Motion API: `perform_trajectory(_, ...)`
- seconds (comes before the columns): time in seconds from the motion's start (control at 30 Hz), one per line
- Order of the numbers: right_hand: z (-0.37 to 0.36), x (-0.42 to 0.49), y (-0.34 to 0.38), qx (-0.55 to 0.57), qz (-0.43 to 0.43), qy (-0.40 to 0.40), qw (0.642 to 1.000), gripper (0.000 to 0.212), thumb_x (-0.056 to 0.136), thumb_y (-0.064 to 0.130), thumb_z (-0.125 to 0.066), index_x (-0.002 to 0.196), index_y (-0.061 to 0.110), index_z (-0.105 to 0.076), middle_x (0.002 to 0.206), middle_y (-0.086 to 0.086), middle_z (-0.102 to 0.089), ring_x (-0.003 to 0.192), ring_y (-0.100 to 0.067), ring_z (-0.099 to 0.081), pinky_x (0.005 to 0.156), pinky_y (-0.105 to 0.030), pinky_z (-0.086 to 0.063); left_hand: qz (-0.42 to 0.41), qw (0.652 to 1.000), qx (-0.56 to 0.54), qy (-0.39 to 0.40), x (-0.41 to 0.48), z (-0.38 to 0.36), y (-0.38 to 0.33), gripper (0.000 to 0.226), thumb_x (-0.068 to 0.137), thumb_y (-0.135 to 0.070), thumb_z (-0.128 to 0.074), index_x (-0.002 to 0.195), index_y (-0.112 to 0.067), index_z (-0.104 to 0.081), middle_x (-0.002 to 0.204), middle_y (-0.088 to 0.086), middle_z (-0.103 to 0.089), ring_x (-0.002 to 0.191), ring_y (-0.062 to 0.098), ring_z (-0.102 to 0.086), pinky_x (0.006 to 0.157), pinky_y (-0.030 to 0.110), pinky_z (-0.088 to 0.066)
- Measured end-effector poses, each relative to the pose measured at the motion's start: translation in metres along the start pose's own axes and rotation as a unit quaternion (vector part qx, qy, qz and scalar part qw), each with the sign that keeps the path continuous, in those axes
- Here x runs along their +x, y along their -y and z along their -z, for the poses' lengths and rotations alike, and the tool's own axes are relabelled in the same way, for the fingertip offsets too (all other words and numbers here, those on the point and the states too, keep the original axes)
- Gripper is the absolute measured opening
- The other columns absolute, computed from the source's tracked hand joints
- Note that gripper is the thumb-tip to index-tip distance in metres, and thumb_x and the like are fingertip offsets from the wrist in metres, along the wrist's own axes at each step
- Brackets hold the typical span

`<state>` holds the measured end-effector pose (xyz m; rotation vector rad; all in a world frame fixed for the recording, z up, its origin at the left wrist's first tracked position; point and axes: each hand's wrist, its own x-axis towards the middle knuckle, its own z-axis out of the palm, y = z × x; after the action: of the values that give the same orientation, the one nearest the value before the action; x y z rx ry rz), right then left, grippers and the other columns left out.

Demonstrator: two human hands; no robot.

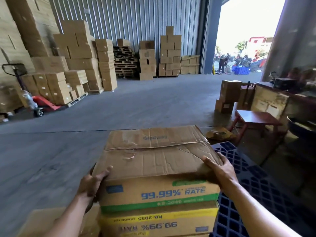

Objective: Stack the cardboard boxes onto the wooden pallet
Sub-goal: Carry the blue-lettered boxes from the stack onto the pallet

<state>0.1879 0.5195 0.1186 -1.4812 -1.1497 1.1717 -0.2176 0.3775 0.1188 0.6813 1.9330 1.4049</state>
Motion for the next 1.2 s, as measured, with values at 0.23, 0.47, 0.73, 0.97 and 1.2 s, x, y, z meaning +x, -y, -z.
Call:
perform_trajectory(0.23,0.021,0.004,-0.001,0.041,-0.04,0.091,0.994,0.092,0.055,0.048,-0.092,0.136,0.024,-0.055,0.11,-0.013,-0.073,0.093,-0.033,-0.072,0.079,-0.047,-0.061,0.087,0.991,-0.077,0.061,-0.027,0.007,0.004,0.135,0.028,-0.056,-0.097,0.144,-0.012,-0.043,0.127,0.029,-0.059,0.106,0.055,-0.059,0.065,0.062,-0.054)
perform_trajectory(0.47,0.042,-0.032,0.029,0.084,0.04,0.176,0.98,0.058,0.072,0.034,-0.087,0.125,0.031,-0.064,0.095,-0.001,-0.077,0.073,-0.024,-0.076,0.044,-0.026,-0.053,-0.003,0.992,-0.122,-0.043,-0.142,0.029,-0.016,0.101,0.036,-0.049,-0.096,0.126,-0.021,-0.058,0.105,0.021,-0.072,0.079,0.045,-0.071,0.055,0.058,-0.054)
perform_trajectory(0.73,0.038,-0.117,0.066,0.073,0.097,0.305,0.945,0.056,0.059,0.058,-0.089,0.106,0.042,-0.064,0.095,0.012,-0.073,0.084,-0.021,-0.07,0.069,-0.05,-0.062,-0.081,0.955,-0.188,-0.213,-0.328,0.087,-0.01,0.048,0.072,-0.026,-0.084,0.116,-0.035,-0.068,0.098,0.008,-0.075,0.08,0.035,-0.07,0.046,0.044,-0.052)
perform_trajectory(0.97,0.01,-0.236,0.062,0.037,0.099,0.439,0.892,0.101,0.048,0.072,-0.086,0.136,0.036,-0.055,0.123,0.0,-0.064,0.109,-0.033,-0.062,0.096,-0.057,-0.053,-0.082,0.918,-0.214,-0.324,-0.5,0.151,0.03,0.038,0.085,-0.017,-0.073,0.122,-0.021,-0.067,0.098,0.013,-0.069,0.07,0.032,-0.065,0.044,0.036,-0.051)
perform_trajectory(1.2,0.006,-0.392,0.039,0.013,0.14,0.573,0.808,0.067,0.071,0.057,-0.081,0.129,0.029,-0.061,0.12,-0.004,-0.068,0.104,-0.029,-0.066,0.096,-0.056,-0.053,-0.05,0.84,-0.267,-0.469,-0.684,0.214,0.093,0.041,0.077,-0.017,-0.081,0.116,-0.017,-0.067,0.103,0.011,-0.068,0.088,0.034,-0.063,0.051,0.055,-0.053)
